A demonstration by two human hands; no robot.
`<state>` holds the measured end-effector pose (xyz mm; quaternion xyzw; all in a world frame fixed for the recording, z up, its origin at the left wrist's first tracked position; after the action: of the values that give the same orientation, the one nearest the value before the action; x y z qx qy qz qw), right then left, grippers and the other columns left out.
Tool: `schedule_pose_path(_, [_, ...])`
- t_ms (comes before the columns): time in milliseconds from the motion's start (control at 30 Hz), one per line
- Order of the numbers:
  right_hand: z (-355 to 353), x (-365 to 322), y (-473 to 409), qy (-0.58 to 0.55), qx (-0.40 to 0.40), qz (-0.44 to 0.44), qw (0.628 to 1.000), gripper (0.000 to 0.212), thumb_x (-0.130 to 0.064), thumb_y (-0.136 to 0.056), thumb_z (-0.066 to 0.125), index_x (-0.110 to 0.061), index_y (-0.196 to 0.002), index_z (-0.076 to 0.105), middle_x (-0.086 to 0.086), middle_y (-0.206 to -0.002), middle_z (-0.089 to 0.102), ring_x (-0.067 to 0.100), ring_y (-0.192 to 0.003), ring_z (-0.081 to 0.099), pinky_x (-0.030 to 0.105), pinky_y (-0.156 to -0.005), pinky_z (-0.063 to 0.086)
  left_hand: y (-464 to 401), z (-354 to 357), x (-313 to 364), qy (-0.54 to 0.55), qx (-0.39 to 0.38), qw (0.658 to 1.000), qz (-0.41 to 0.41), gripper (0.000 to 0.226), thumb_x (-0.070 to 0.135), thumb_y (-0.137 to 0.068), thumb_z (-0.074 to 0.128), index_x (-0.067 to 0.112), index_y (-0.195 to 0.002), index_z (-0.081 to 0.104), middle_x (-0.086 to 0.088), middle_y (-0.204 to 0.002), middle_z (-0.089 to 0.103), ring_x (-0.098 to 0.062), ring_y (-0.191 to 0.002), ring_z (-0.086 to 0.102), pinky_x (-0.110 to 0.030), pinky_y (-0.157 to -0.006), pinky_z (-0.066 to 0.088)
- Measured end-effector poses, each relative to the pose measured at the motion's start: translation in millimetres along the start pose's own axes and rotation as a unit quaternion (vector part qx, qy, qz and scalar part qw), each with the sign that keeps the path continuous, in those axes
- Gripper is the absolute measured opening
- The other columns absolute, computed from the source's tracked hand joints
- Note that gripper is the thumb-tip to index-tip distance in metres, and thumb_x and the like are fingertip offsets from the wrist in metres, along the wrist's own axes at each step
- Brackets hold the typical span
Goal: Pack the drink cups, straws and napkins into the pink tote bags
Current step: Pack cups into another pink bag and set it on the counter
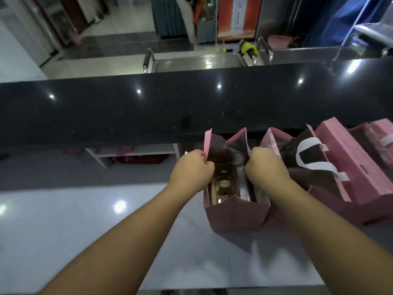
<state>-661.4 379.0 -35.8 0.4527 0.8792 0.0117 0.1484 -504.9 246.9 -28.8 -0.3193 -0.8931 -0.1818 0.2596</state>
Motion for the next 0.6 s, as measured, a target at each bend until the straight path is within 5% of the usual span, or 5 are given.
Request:
schedule_pose_path(133, [-7.2,-13.8,5.1,0.038,0.034,-0.016,0.999,0.017,-0.008,-0.092,0.053,-0.010,-0.101,0.067,0.007,-0.095,0.069,0.029,-0.101,0.065,0.042,-0.110,0.041,15.0,-17.4,-24.8,0.027,0.023,0.999,-0.037,0.024,0.012,-0.093,0.050,0.018,-0.072,0.059,0.000,-0.064,0.058,-0.017,-0.052,0.051,-0.025,-0.043,0.035])
schedule_pose_path(267, [-11.9,-43.1,18.2,0.009,0.022,-0.023,0.999,0.011,-0.008,-0.089,0.057,-0.016,-0.080,0.056,0.002,-0.076,0.059,0.027,-0.074,0.060,0.040,-0.077,0.051,41.3,-47.0,-61.6,0.059,0.058,0.995,-0.058,0.033,0.016,-0.098,0.050,0.022,-0.065,0.054,0.004,-0.058,0.051,-0.013,-0.048,0.044,-0.017,-0.034,0.028])
schedule_pose_path(333, [-9.7,-64.5,26.6,-0.004,0.011,-0.043,0.999,0.018,-0.007,-0.085,0.056,-0.018,-0.072,0.050,0.004,-0.074,0.056,0.026,-0.064,0.053,0.034,-0.059,0.043,60.3,-66.2,-86.0,0.091,0.082,0.990,-0.069,0.035,0.017,-0.098,0.050,0.024,-0.064,0.054,0.008,-0.054,0.049,-0.012,-0.046,0.043,-0.015,-0.032,0.026])
schedule_pose_path(600, [38.5,-215.9,109.5,-0.012,-0.007,-0.165,0.986,0.010,-0.011,-0.091,0.060,-0.015,-0.082,0.058,0.001,-0.070,0.055,0.018,-0.056,0.054,0.025,-0.046,0.035,171.7,-155.0,-222.8,0.124,0.169,0.968,-0.135,0.035,0.020,-0.095,0.050,0.020,-0.060,0.056,0.007,-0.053,0.056,-0.015,-0.048,0.050,-0.024,-0.041,0.040])
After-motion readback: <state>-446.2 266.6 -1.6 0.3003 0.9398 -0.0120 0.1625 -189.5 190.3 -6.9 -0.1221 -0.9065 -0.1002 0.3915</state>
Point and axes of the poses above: each hand's wrist, its own y-axis away from the middle knuckle, its own z-axis out of the palm, x = y × z, the point moved 6 cm from there along -y, towards the middle knuckle
